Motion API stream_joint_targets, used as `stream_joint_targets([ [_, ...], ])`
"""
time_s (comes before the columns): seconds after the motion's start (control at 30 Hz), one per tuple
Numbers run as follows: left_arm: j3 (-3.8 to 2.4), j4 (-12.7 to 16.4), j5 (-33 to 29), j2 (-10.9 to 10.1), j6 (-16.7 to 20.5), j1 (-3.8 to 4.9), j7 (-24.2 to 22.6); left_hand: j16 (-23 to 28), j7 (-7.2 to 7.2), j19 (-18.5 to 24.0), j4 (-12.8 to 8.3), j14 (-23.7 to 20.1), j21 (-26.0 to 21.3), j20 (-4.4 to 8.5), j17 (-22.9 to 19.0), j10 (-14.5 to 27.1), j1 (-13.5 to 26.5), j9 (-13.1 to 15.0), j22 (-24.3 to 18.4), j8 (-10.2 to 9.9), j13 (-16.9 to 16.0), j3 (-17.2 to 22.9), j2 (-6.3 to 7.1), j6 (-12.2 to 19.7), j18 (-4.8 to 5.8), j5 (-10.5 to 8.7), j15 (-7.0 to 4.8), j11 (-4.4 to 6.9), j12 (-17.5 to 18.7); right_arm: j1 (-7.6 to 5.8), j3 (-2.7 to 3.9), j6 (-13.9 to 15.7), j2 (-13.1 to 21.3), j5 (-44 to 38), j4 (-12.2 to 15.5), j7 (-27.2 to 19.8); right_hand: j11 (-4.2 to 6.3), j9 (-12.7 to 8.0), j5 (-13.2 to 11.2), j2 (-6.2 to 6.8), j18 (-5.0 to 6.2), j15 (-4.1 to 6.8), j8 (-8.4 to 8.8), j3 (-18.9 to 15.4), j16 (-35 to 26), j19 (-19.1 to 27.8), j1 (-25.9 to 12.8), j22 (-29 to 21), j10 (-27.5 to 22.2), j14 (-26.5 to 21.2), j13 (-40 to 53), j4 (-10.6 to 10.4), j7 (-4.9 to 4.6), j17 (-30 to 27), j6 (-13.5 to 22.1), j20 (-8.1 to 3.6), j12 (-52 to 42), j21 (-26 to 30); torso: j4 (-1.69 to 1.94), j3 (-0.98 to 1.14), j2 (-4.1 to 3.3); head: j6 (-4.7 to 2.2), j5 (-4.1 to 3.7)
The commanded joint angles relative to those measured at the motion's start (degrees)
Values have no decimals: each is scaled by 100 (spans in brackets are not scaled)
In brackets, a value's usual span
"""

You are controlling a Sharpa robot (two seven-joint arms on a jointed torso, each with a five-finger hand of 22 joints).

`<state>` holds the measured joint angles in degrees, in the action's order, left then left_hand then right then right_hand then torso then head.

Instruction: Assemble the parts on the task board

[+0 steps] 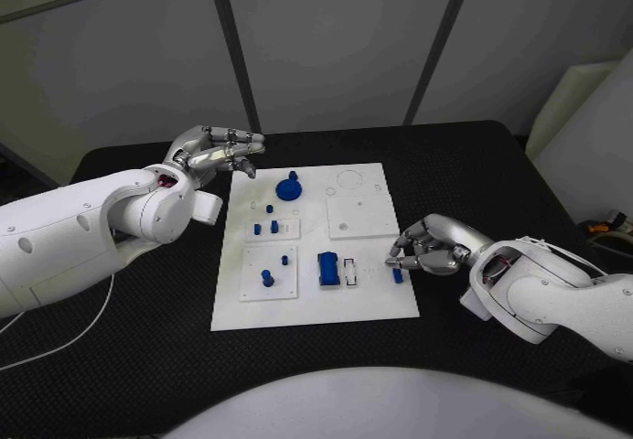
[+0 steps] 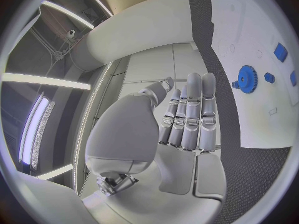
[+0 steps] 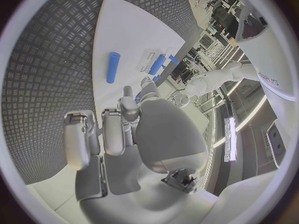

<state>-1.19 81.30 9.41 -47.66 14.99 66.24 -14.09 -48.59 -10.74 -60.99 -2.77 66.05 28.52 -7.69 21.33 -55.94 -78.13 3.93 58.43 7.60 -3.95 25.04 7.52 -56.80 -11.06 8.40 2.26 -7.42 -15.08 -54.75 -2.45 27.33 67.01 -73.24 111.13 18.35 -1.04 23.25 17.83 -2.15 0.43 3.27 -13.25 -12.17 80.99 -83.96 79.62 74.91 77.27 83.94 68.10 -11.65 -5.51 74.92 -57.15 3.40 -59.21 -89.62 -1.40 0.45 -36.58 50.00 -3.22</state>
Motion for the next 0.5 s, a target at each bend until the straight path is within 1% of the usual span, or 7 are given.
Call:
stream_joint_targets([
  [0.03, -4, 36, -10, -7, -7, -20, -39, 24, -13, 1, 3, -1, -18, -15, -6, 57, -11, -2, -8, 32, 1, -27, -54, 41, 60, -6, 11, 1, -20, -4, 0, -48, 44, -535, 14, 362, 18, -43, 50, 71, -40, -31, 43, -54, -11, -595, -30, 1501, 24, 350, 4, -37, 2, 167, -90, 18, 26, -28, 6, 15, -4, -11, -47],
  [0.07, -4, 39, -10, -7, -7, -26, -39, 24, -13, 1, 3, -1, -18, -15, -6, 57, -11, -2, -8, 32, 1, -27, -54, 41, 60, -6, 11, 1, -20, -4, -1, -59, 48, -590, 10, 401, 20, -47, 54, 74, -40, -29, 45, -62, -9, -597, -34, 1503, 33, 351, 15, -42, 6, 171, -108, 17, 12, -31, 10, 11, -3, -13, -55],
  [0.1, -4, 42, -10, -8, -9, -34, -39, 24, -13, 1, 3, -1, -18, -15, -6, 57, -11, -2, -8, 32, 1, -27, -54, 41, 60, -6, 11, 1, -20, -3, -1, -76, 48, -660, 4, 450, 23, -52, 59, 79, -42, -28, 47, -70, -8, -601, -37, 1507, 39, 352, 20, -48, 10, 173, -126, 16, 5, -34, 9, 15, -2, -14, -59],
  [0.23, -4, 47, -10, -12, -13, -55, -41, 24, -13, 1, 3, -1, -18, -15, -6, 57, -11, -2, -8, 32, 1, -27, -54, 41, 60, -6, 11, 1, -20, 0, -2, -149, 38, -912, -16, 633, 40, -72, 144, 100, -43, -14, 57, -104, 8, -604, -36, 1509, 86, 357, 80, -67, 33, 195, -213, 6, -75, -38, 20, 0, -2, -20, -79],
  [0.33, -4, 43, -10, -16, -14, -67, -41, 24, -12, -1, -1, -1, -20, -15, -11, 63, -15, -1, -10, 36, 0, -32, -57, 41, 61, -6, 11, 1, -28, 1, -3, -256, 0, -1084, -52, 783, 54, -78, 202, 125, -43, -1, 61, -140, 85, -604, -45, 1509, 200, 380, 258, -86, 51, 306, -281, -5, -324, -38, 16, 1, -7, -22, -86],
  [0.37, -4, 42, -10, -15, -14, -70, -42, 24, -12, -1, -1, -1, -20, -15, -11, 63, -15, -1, -10, 36, 0, -32, -57, 41, 61, -6, 11, 1, -28, 2, -3, -298, -19, -1122, -68, 831, 57, -78, 205, 132, -43, 0, 62, -148, 98, -604, -49, 1509, 216, 384, 282, -90, 53, 324, -291, -7, -357, -38, 14, -3, -7, -21, -91],
  [0.5, -4, 44, -10, -14, -20, -78, -43, 24, -12, -1, -1, -1, -20, -15, -11, 63, -15, -1, -10, 36, 0, -32, -57, 41, 61, -6, 11, 1, -28, 6, -4, -405, -83, -1266, -116, 975, 64, -75, 212, 143, -43, 5, 60, -170, 118, -604, -63, 1509, 252, 390, 343, -106, 62, 353, -328, -12, -440, -38, 24, -5, -12, -6, -99],
])
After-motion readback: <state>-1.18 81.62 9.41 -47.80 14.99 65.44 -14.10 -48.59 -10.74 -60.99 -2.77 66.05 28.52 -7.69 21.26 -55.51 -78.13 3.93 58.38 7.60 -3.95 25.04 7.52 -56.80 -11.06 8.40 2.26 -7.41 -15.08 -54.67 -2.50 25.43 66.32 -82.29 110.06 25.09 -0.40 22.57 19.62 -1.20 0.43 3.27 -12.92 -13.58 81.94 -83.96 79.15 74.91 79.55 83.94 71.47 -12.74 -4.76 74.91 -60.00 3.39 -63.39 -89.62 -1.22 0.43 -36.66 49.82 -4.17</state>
